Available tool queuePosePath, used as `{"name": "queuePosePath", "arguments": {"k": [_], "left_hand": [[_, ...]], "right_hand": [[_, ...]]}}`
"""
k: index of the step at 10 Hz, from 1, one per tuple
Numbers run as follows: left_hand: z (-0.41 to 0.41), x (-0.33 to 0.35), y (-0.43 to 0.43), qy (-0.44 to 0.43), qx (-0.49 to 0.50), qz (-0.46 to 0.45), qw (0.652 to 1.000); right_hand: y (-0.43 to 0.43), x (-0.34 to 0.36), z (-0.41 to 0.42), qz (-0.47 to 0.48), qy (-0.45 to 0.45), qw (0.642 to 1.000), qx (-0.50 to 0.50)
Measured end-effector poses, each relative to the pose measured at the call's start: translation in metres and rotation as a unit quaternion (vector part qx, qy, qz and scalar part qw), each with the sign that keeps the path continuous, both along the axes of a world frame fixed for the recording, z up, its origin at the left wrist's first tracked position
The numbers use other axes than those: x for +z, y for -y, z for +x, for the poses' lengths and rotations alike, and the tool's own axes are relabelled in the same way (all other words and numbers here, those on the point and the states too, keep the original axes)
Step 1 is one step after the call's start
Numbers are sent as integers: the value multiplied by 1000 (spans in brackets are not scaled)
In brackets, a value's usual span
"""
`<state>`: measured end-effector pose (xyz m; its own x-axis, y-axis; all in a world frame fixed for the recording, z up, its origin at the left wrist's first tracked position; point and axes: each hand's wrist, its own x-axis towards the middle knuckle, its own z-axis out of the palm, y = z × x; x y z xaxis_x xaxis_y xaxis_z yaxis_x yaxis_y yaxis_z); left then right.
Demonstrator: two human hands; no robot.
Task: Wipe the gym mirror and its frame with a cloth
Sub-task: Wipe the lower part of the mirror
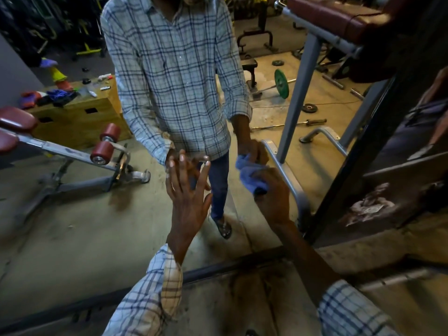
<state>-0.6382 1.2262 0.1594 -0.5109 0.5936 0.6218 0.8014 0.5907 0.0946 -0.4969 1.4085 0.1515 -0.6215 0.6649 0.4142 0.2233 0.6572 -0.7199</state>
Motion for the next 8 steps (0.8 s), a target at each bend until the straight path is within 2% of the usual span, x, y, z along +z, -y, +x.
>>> {"name": "queuePosePath", "arguments": {"k": [1,2,3,4,5,6,7,8], "left_hand": [[1,-11,-6,-25,17,10,999],[3,-16,-14,-1,4,25,1000],[5,-22,-21,-5,11,35,999],[7,-23,-30,-20,9,37,999],[12,-26,-36,-8,1,39,999],[13,-30,-43,-15,2,29,999],[18,-30,-51,-22,10,33,999],[23,-29,-56,-31,0,27,999]], "right_hand": [[-9,29,-5,36,-153,983,-90],[0,14,-8,49,-105,993,-10],[-4,-30,-13,38,14,998,43],[-28,-16,-28,-27,-72,970,-231],[-35,18,-12,77,-172,979,-80],[-33,23,-1,69,-179,981,-17],[-30,-9,6,45,-41,996,58],[-49,-10,23,5,-46,999,7]]}}
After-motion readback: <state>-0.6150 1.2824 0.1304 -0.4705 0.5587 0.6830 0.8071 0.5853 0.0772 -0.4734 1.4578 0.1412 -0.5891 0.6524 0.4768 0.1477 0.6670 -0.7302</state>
